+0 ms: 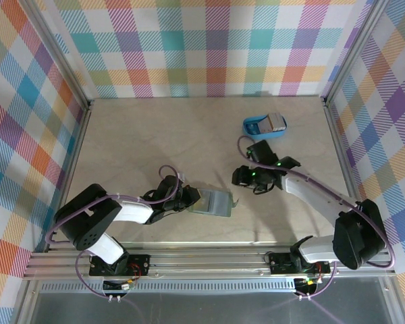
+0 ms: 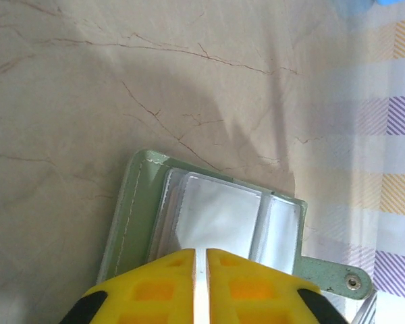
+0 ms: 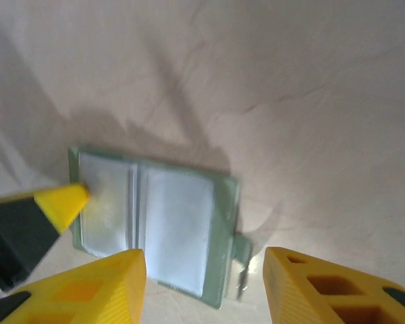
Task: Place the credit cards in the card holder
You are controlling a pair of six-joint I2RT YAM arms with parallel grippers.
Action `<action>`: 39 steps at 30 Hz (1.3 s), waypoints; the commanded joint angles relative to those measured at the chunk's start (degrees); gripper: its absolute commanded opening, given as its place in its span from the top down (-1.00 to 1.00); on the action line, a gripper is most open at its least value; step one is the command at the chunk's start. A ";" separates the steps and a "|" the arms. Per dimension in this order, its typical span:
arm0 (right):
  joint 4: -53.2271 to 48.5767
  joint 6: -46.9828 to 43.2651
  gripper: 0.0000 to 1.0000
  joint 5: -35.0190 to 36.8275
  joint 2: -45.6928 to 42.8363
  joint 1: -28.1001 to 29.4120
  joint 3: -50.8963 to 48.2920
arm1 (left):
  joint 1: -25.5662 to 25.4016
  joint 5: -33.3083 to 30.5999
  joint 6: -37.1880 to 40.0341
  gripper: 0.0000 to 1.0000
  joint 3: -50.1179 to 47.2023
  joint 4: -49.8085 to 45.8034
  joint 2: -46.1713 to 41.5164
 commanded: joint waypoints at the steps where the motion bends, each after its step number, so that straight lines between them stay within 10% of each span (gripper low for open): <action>1: 1.41 -6.34 -0.05 -3.96 -0.58 -6.68 0.42 | -0.49 0.10 2.29 0.65 3.19 -3.40 -4.81; 10: 4.31 -17.51 -0.15 -8.54 11.81 -23.24 13.92 | 0.87 0.66 11.35 0.41 5.73 -7.93 -14.24; 26: -4.40 -42.98 -0.14 11.54 37.50 -23.51 46.32 | 14.08 15.00 25.12 0.05 6.47 -11.11 -17.87; 39: -8.26 -49.21 -0.50 20.76 50.26 -22.95 60.36 | 16.48 21.08 28.77 -0.27 11.77 -9.92 -9.31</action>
